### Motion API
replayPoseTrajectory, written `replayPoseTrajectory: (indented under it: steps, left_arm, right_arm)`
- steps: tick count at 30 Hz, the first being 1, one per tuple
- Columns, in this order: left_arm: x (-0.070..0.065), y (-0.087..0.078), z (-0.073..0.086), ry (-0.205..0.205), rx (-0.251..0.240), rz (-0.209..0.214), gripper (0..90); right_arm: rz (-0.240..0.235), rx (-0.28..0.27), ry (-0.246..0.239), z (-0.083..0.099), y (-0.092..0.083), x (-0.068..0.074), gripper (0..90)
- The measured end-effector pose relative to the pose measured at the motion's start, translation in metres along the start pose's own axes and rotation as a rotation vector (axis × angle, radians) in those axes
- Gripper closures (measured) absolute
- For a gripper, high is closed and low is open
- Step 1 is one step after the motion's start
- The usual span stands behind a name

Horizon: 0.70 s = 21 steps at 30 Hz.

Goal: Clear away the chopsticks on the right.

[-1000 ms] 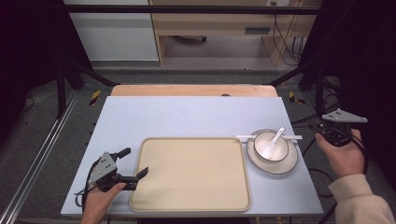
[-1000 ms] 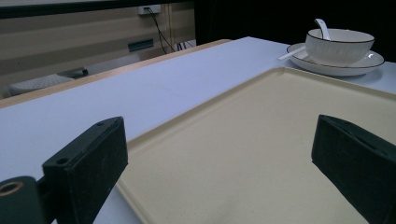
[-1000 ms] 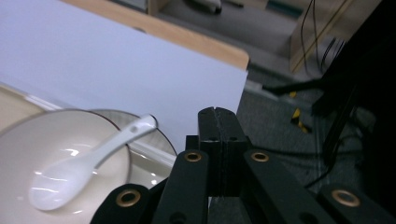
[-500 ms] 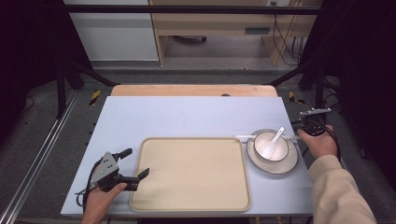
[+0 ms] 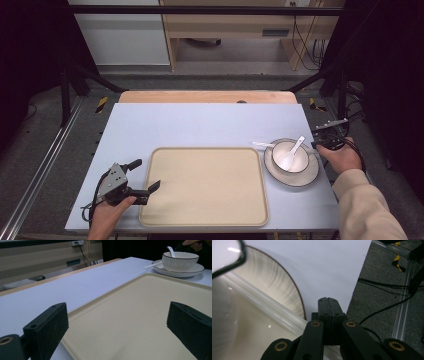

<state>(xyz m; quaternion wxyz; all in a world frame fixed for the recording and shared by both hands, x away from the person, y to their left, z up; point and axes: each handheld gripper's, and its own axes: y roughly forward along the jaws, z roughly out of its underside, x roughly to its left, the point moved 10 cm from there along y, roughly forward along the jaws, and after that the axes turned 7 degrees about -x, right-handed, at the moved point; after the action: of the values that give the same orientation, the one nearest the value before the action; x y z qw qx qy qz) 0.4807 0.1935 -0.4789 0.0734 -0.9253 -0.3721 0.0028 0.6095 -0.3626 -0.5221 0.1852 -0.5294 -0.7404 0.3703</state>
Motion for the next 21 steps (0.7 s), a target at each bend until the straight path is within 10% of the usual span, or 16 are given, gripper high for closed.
replayPoseTrajectory:
  steps: [21]
  left_arm:
    - [-0.002,0.002,0.002,-0.001,0.006,0.005,3.3]
  right_arm:
    - [-0.030,-0.008,-0.005,0.023,-0.032,0.013,90.0]
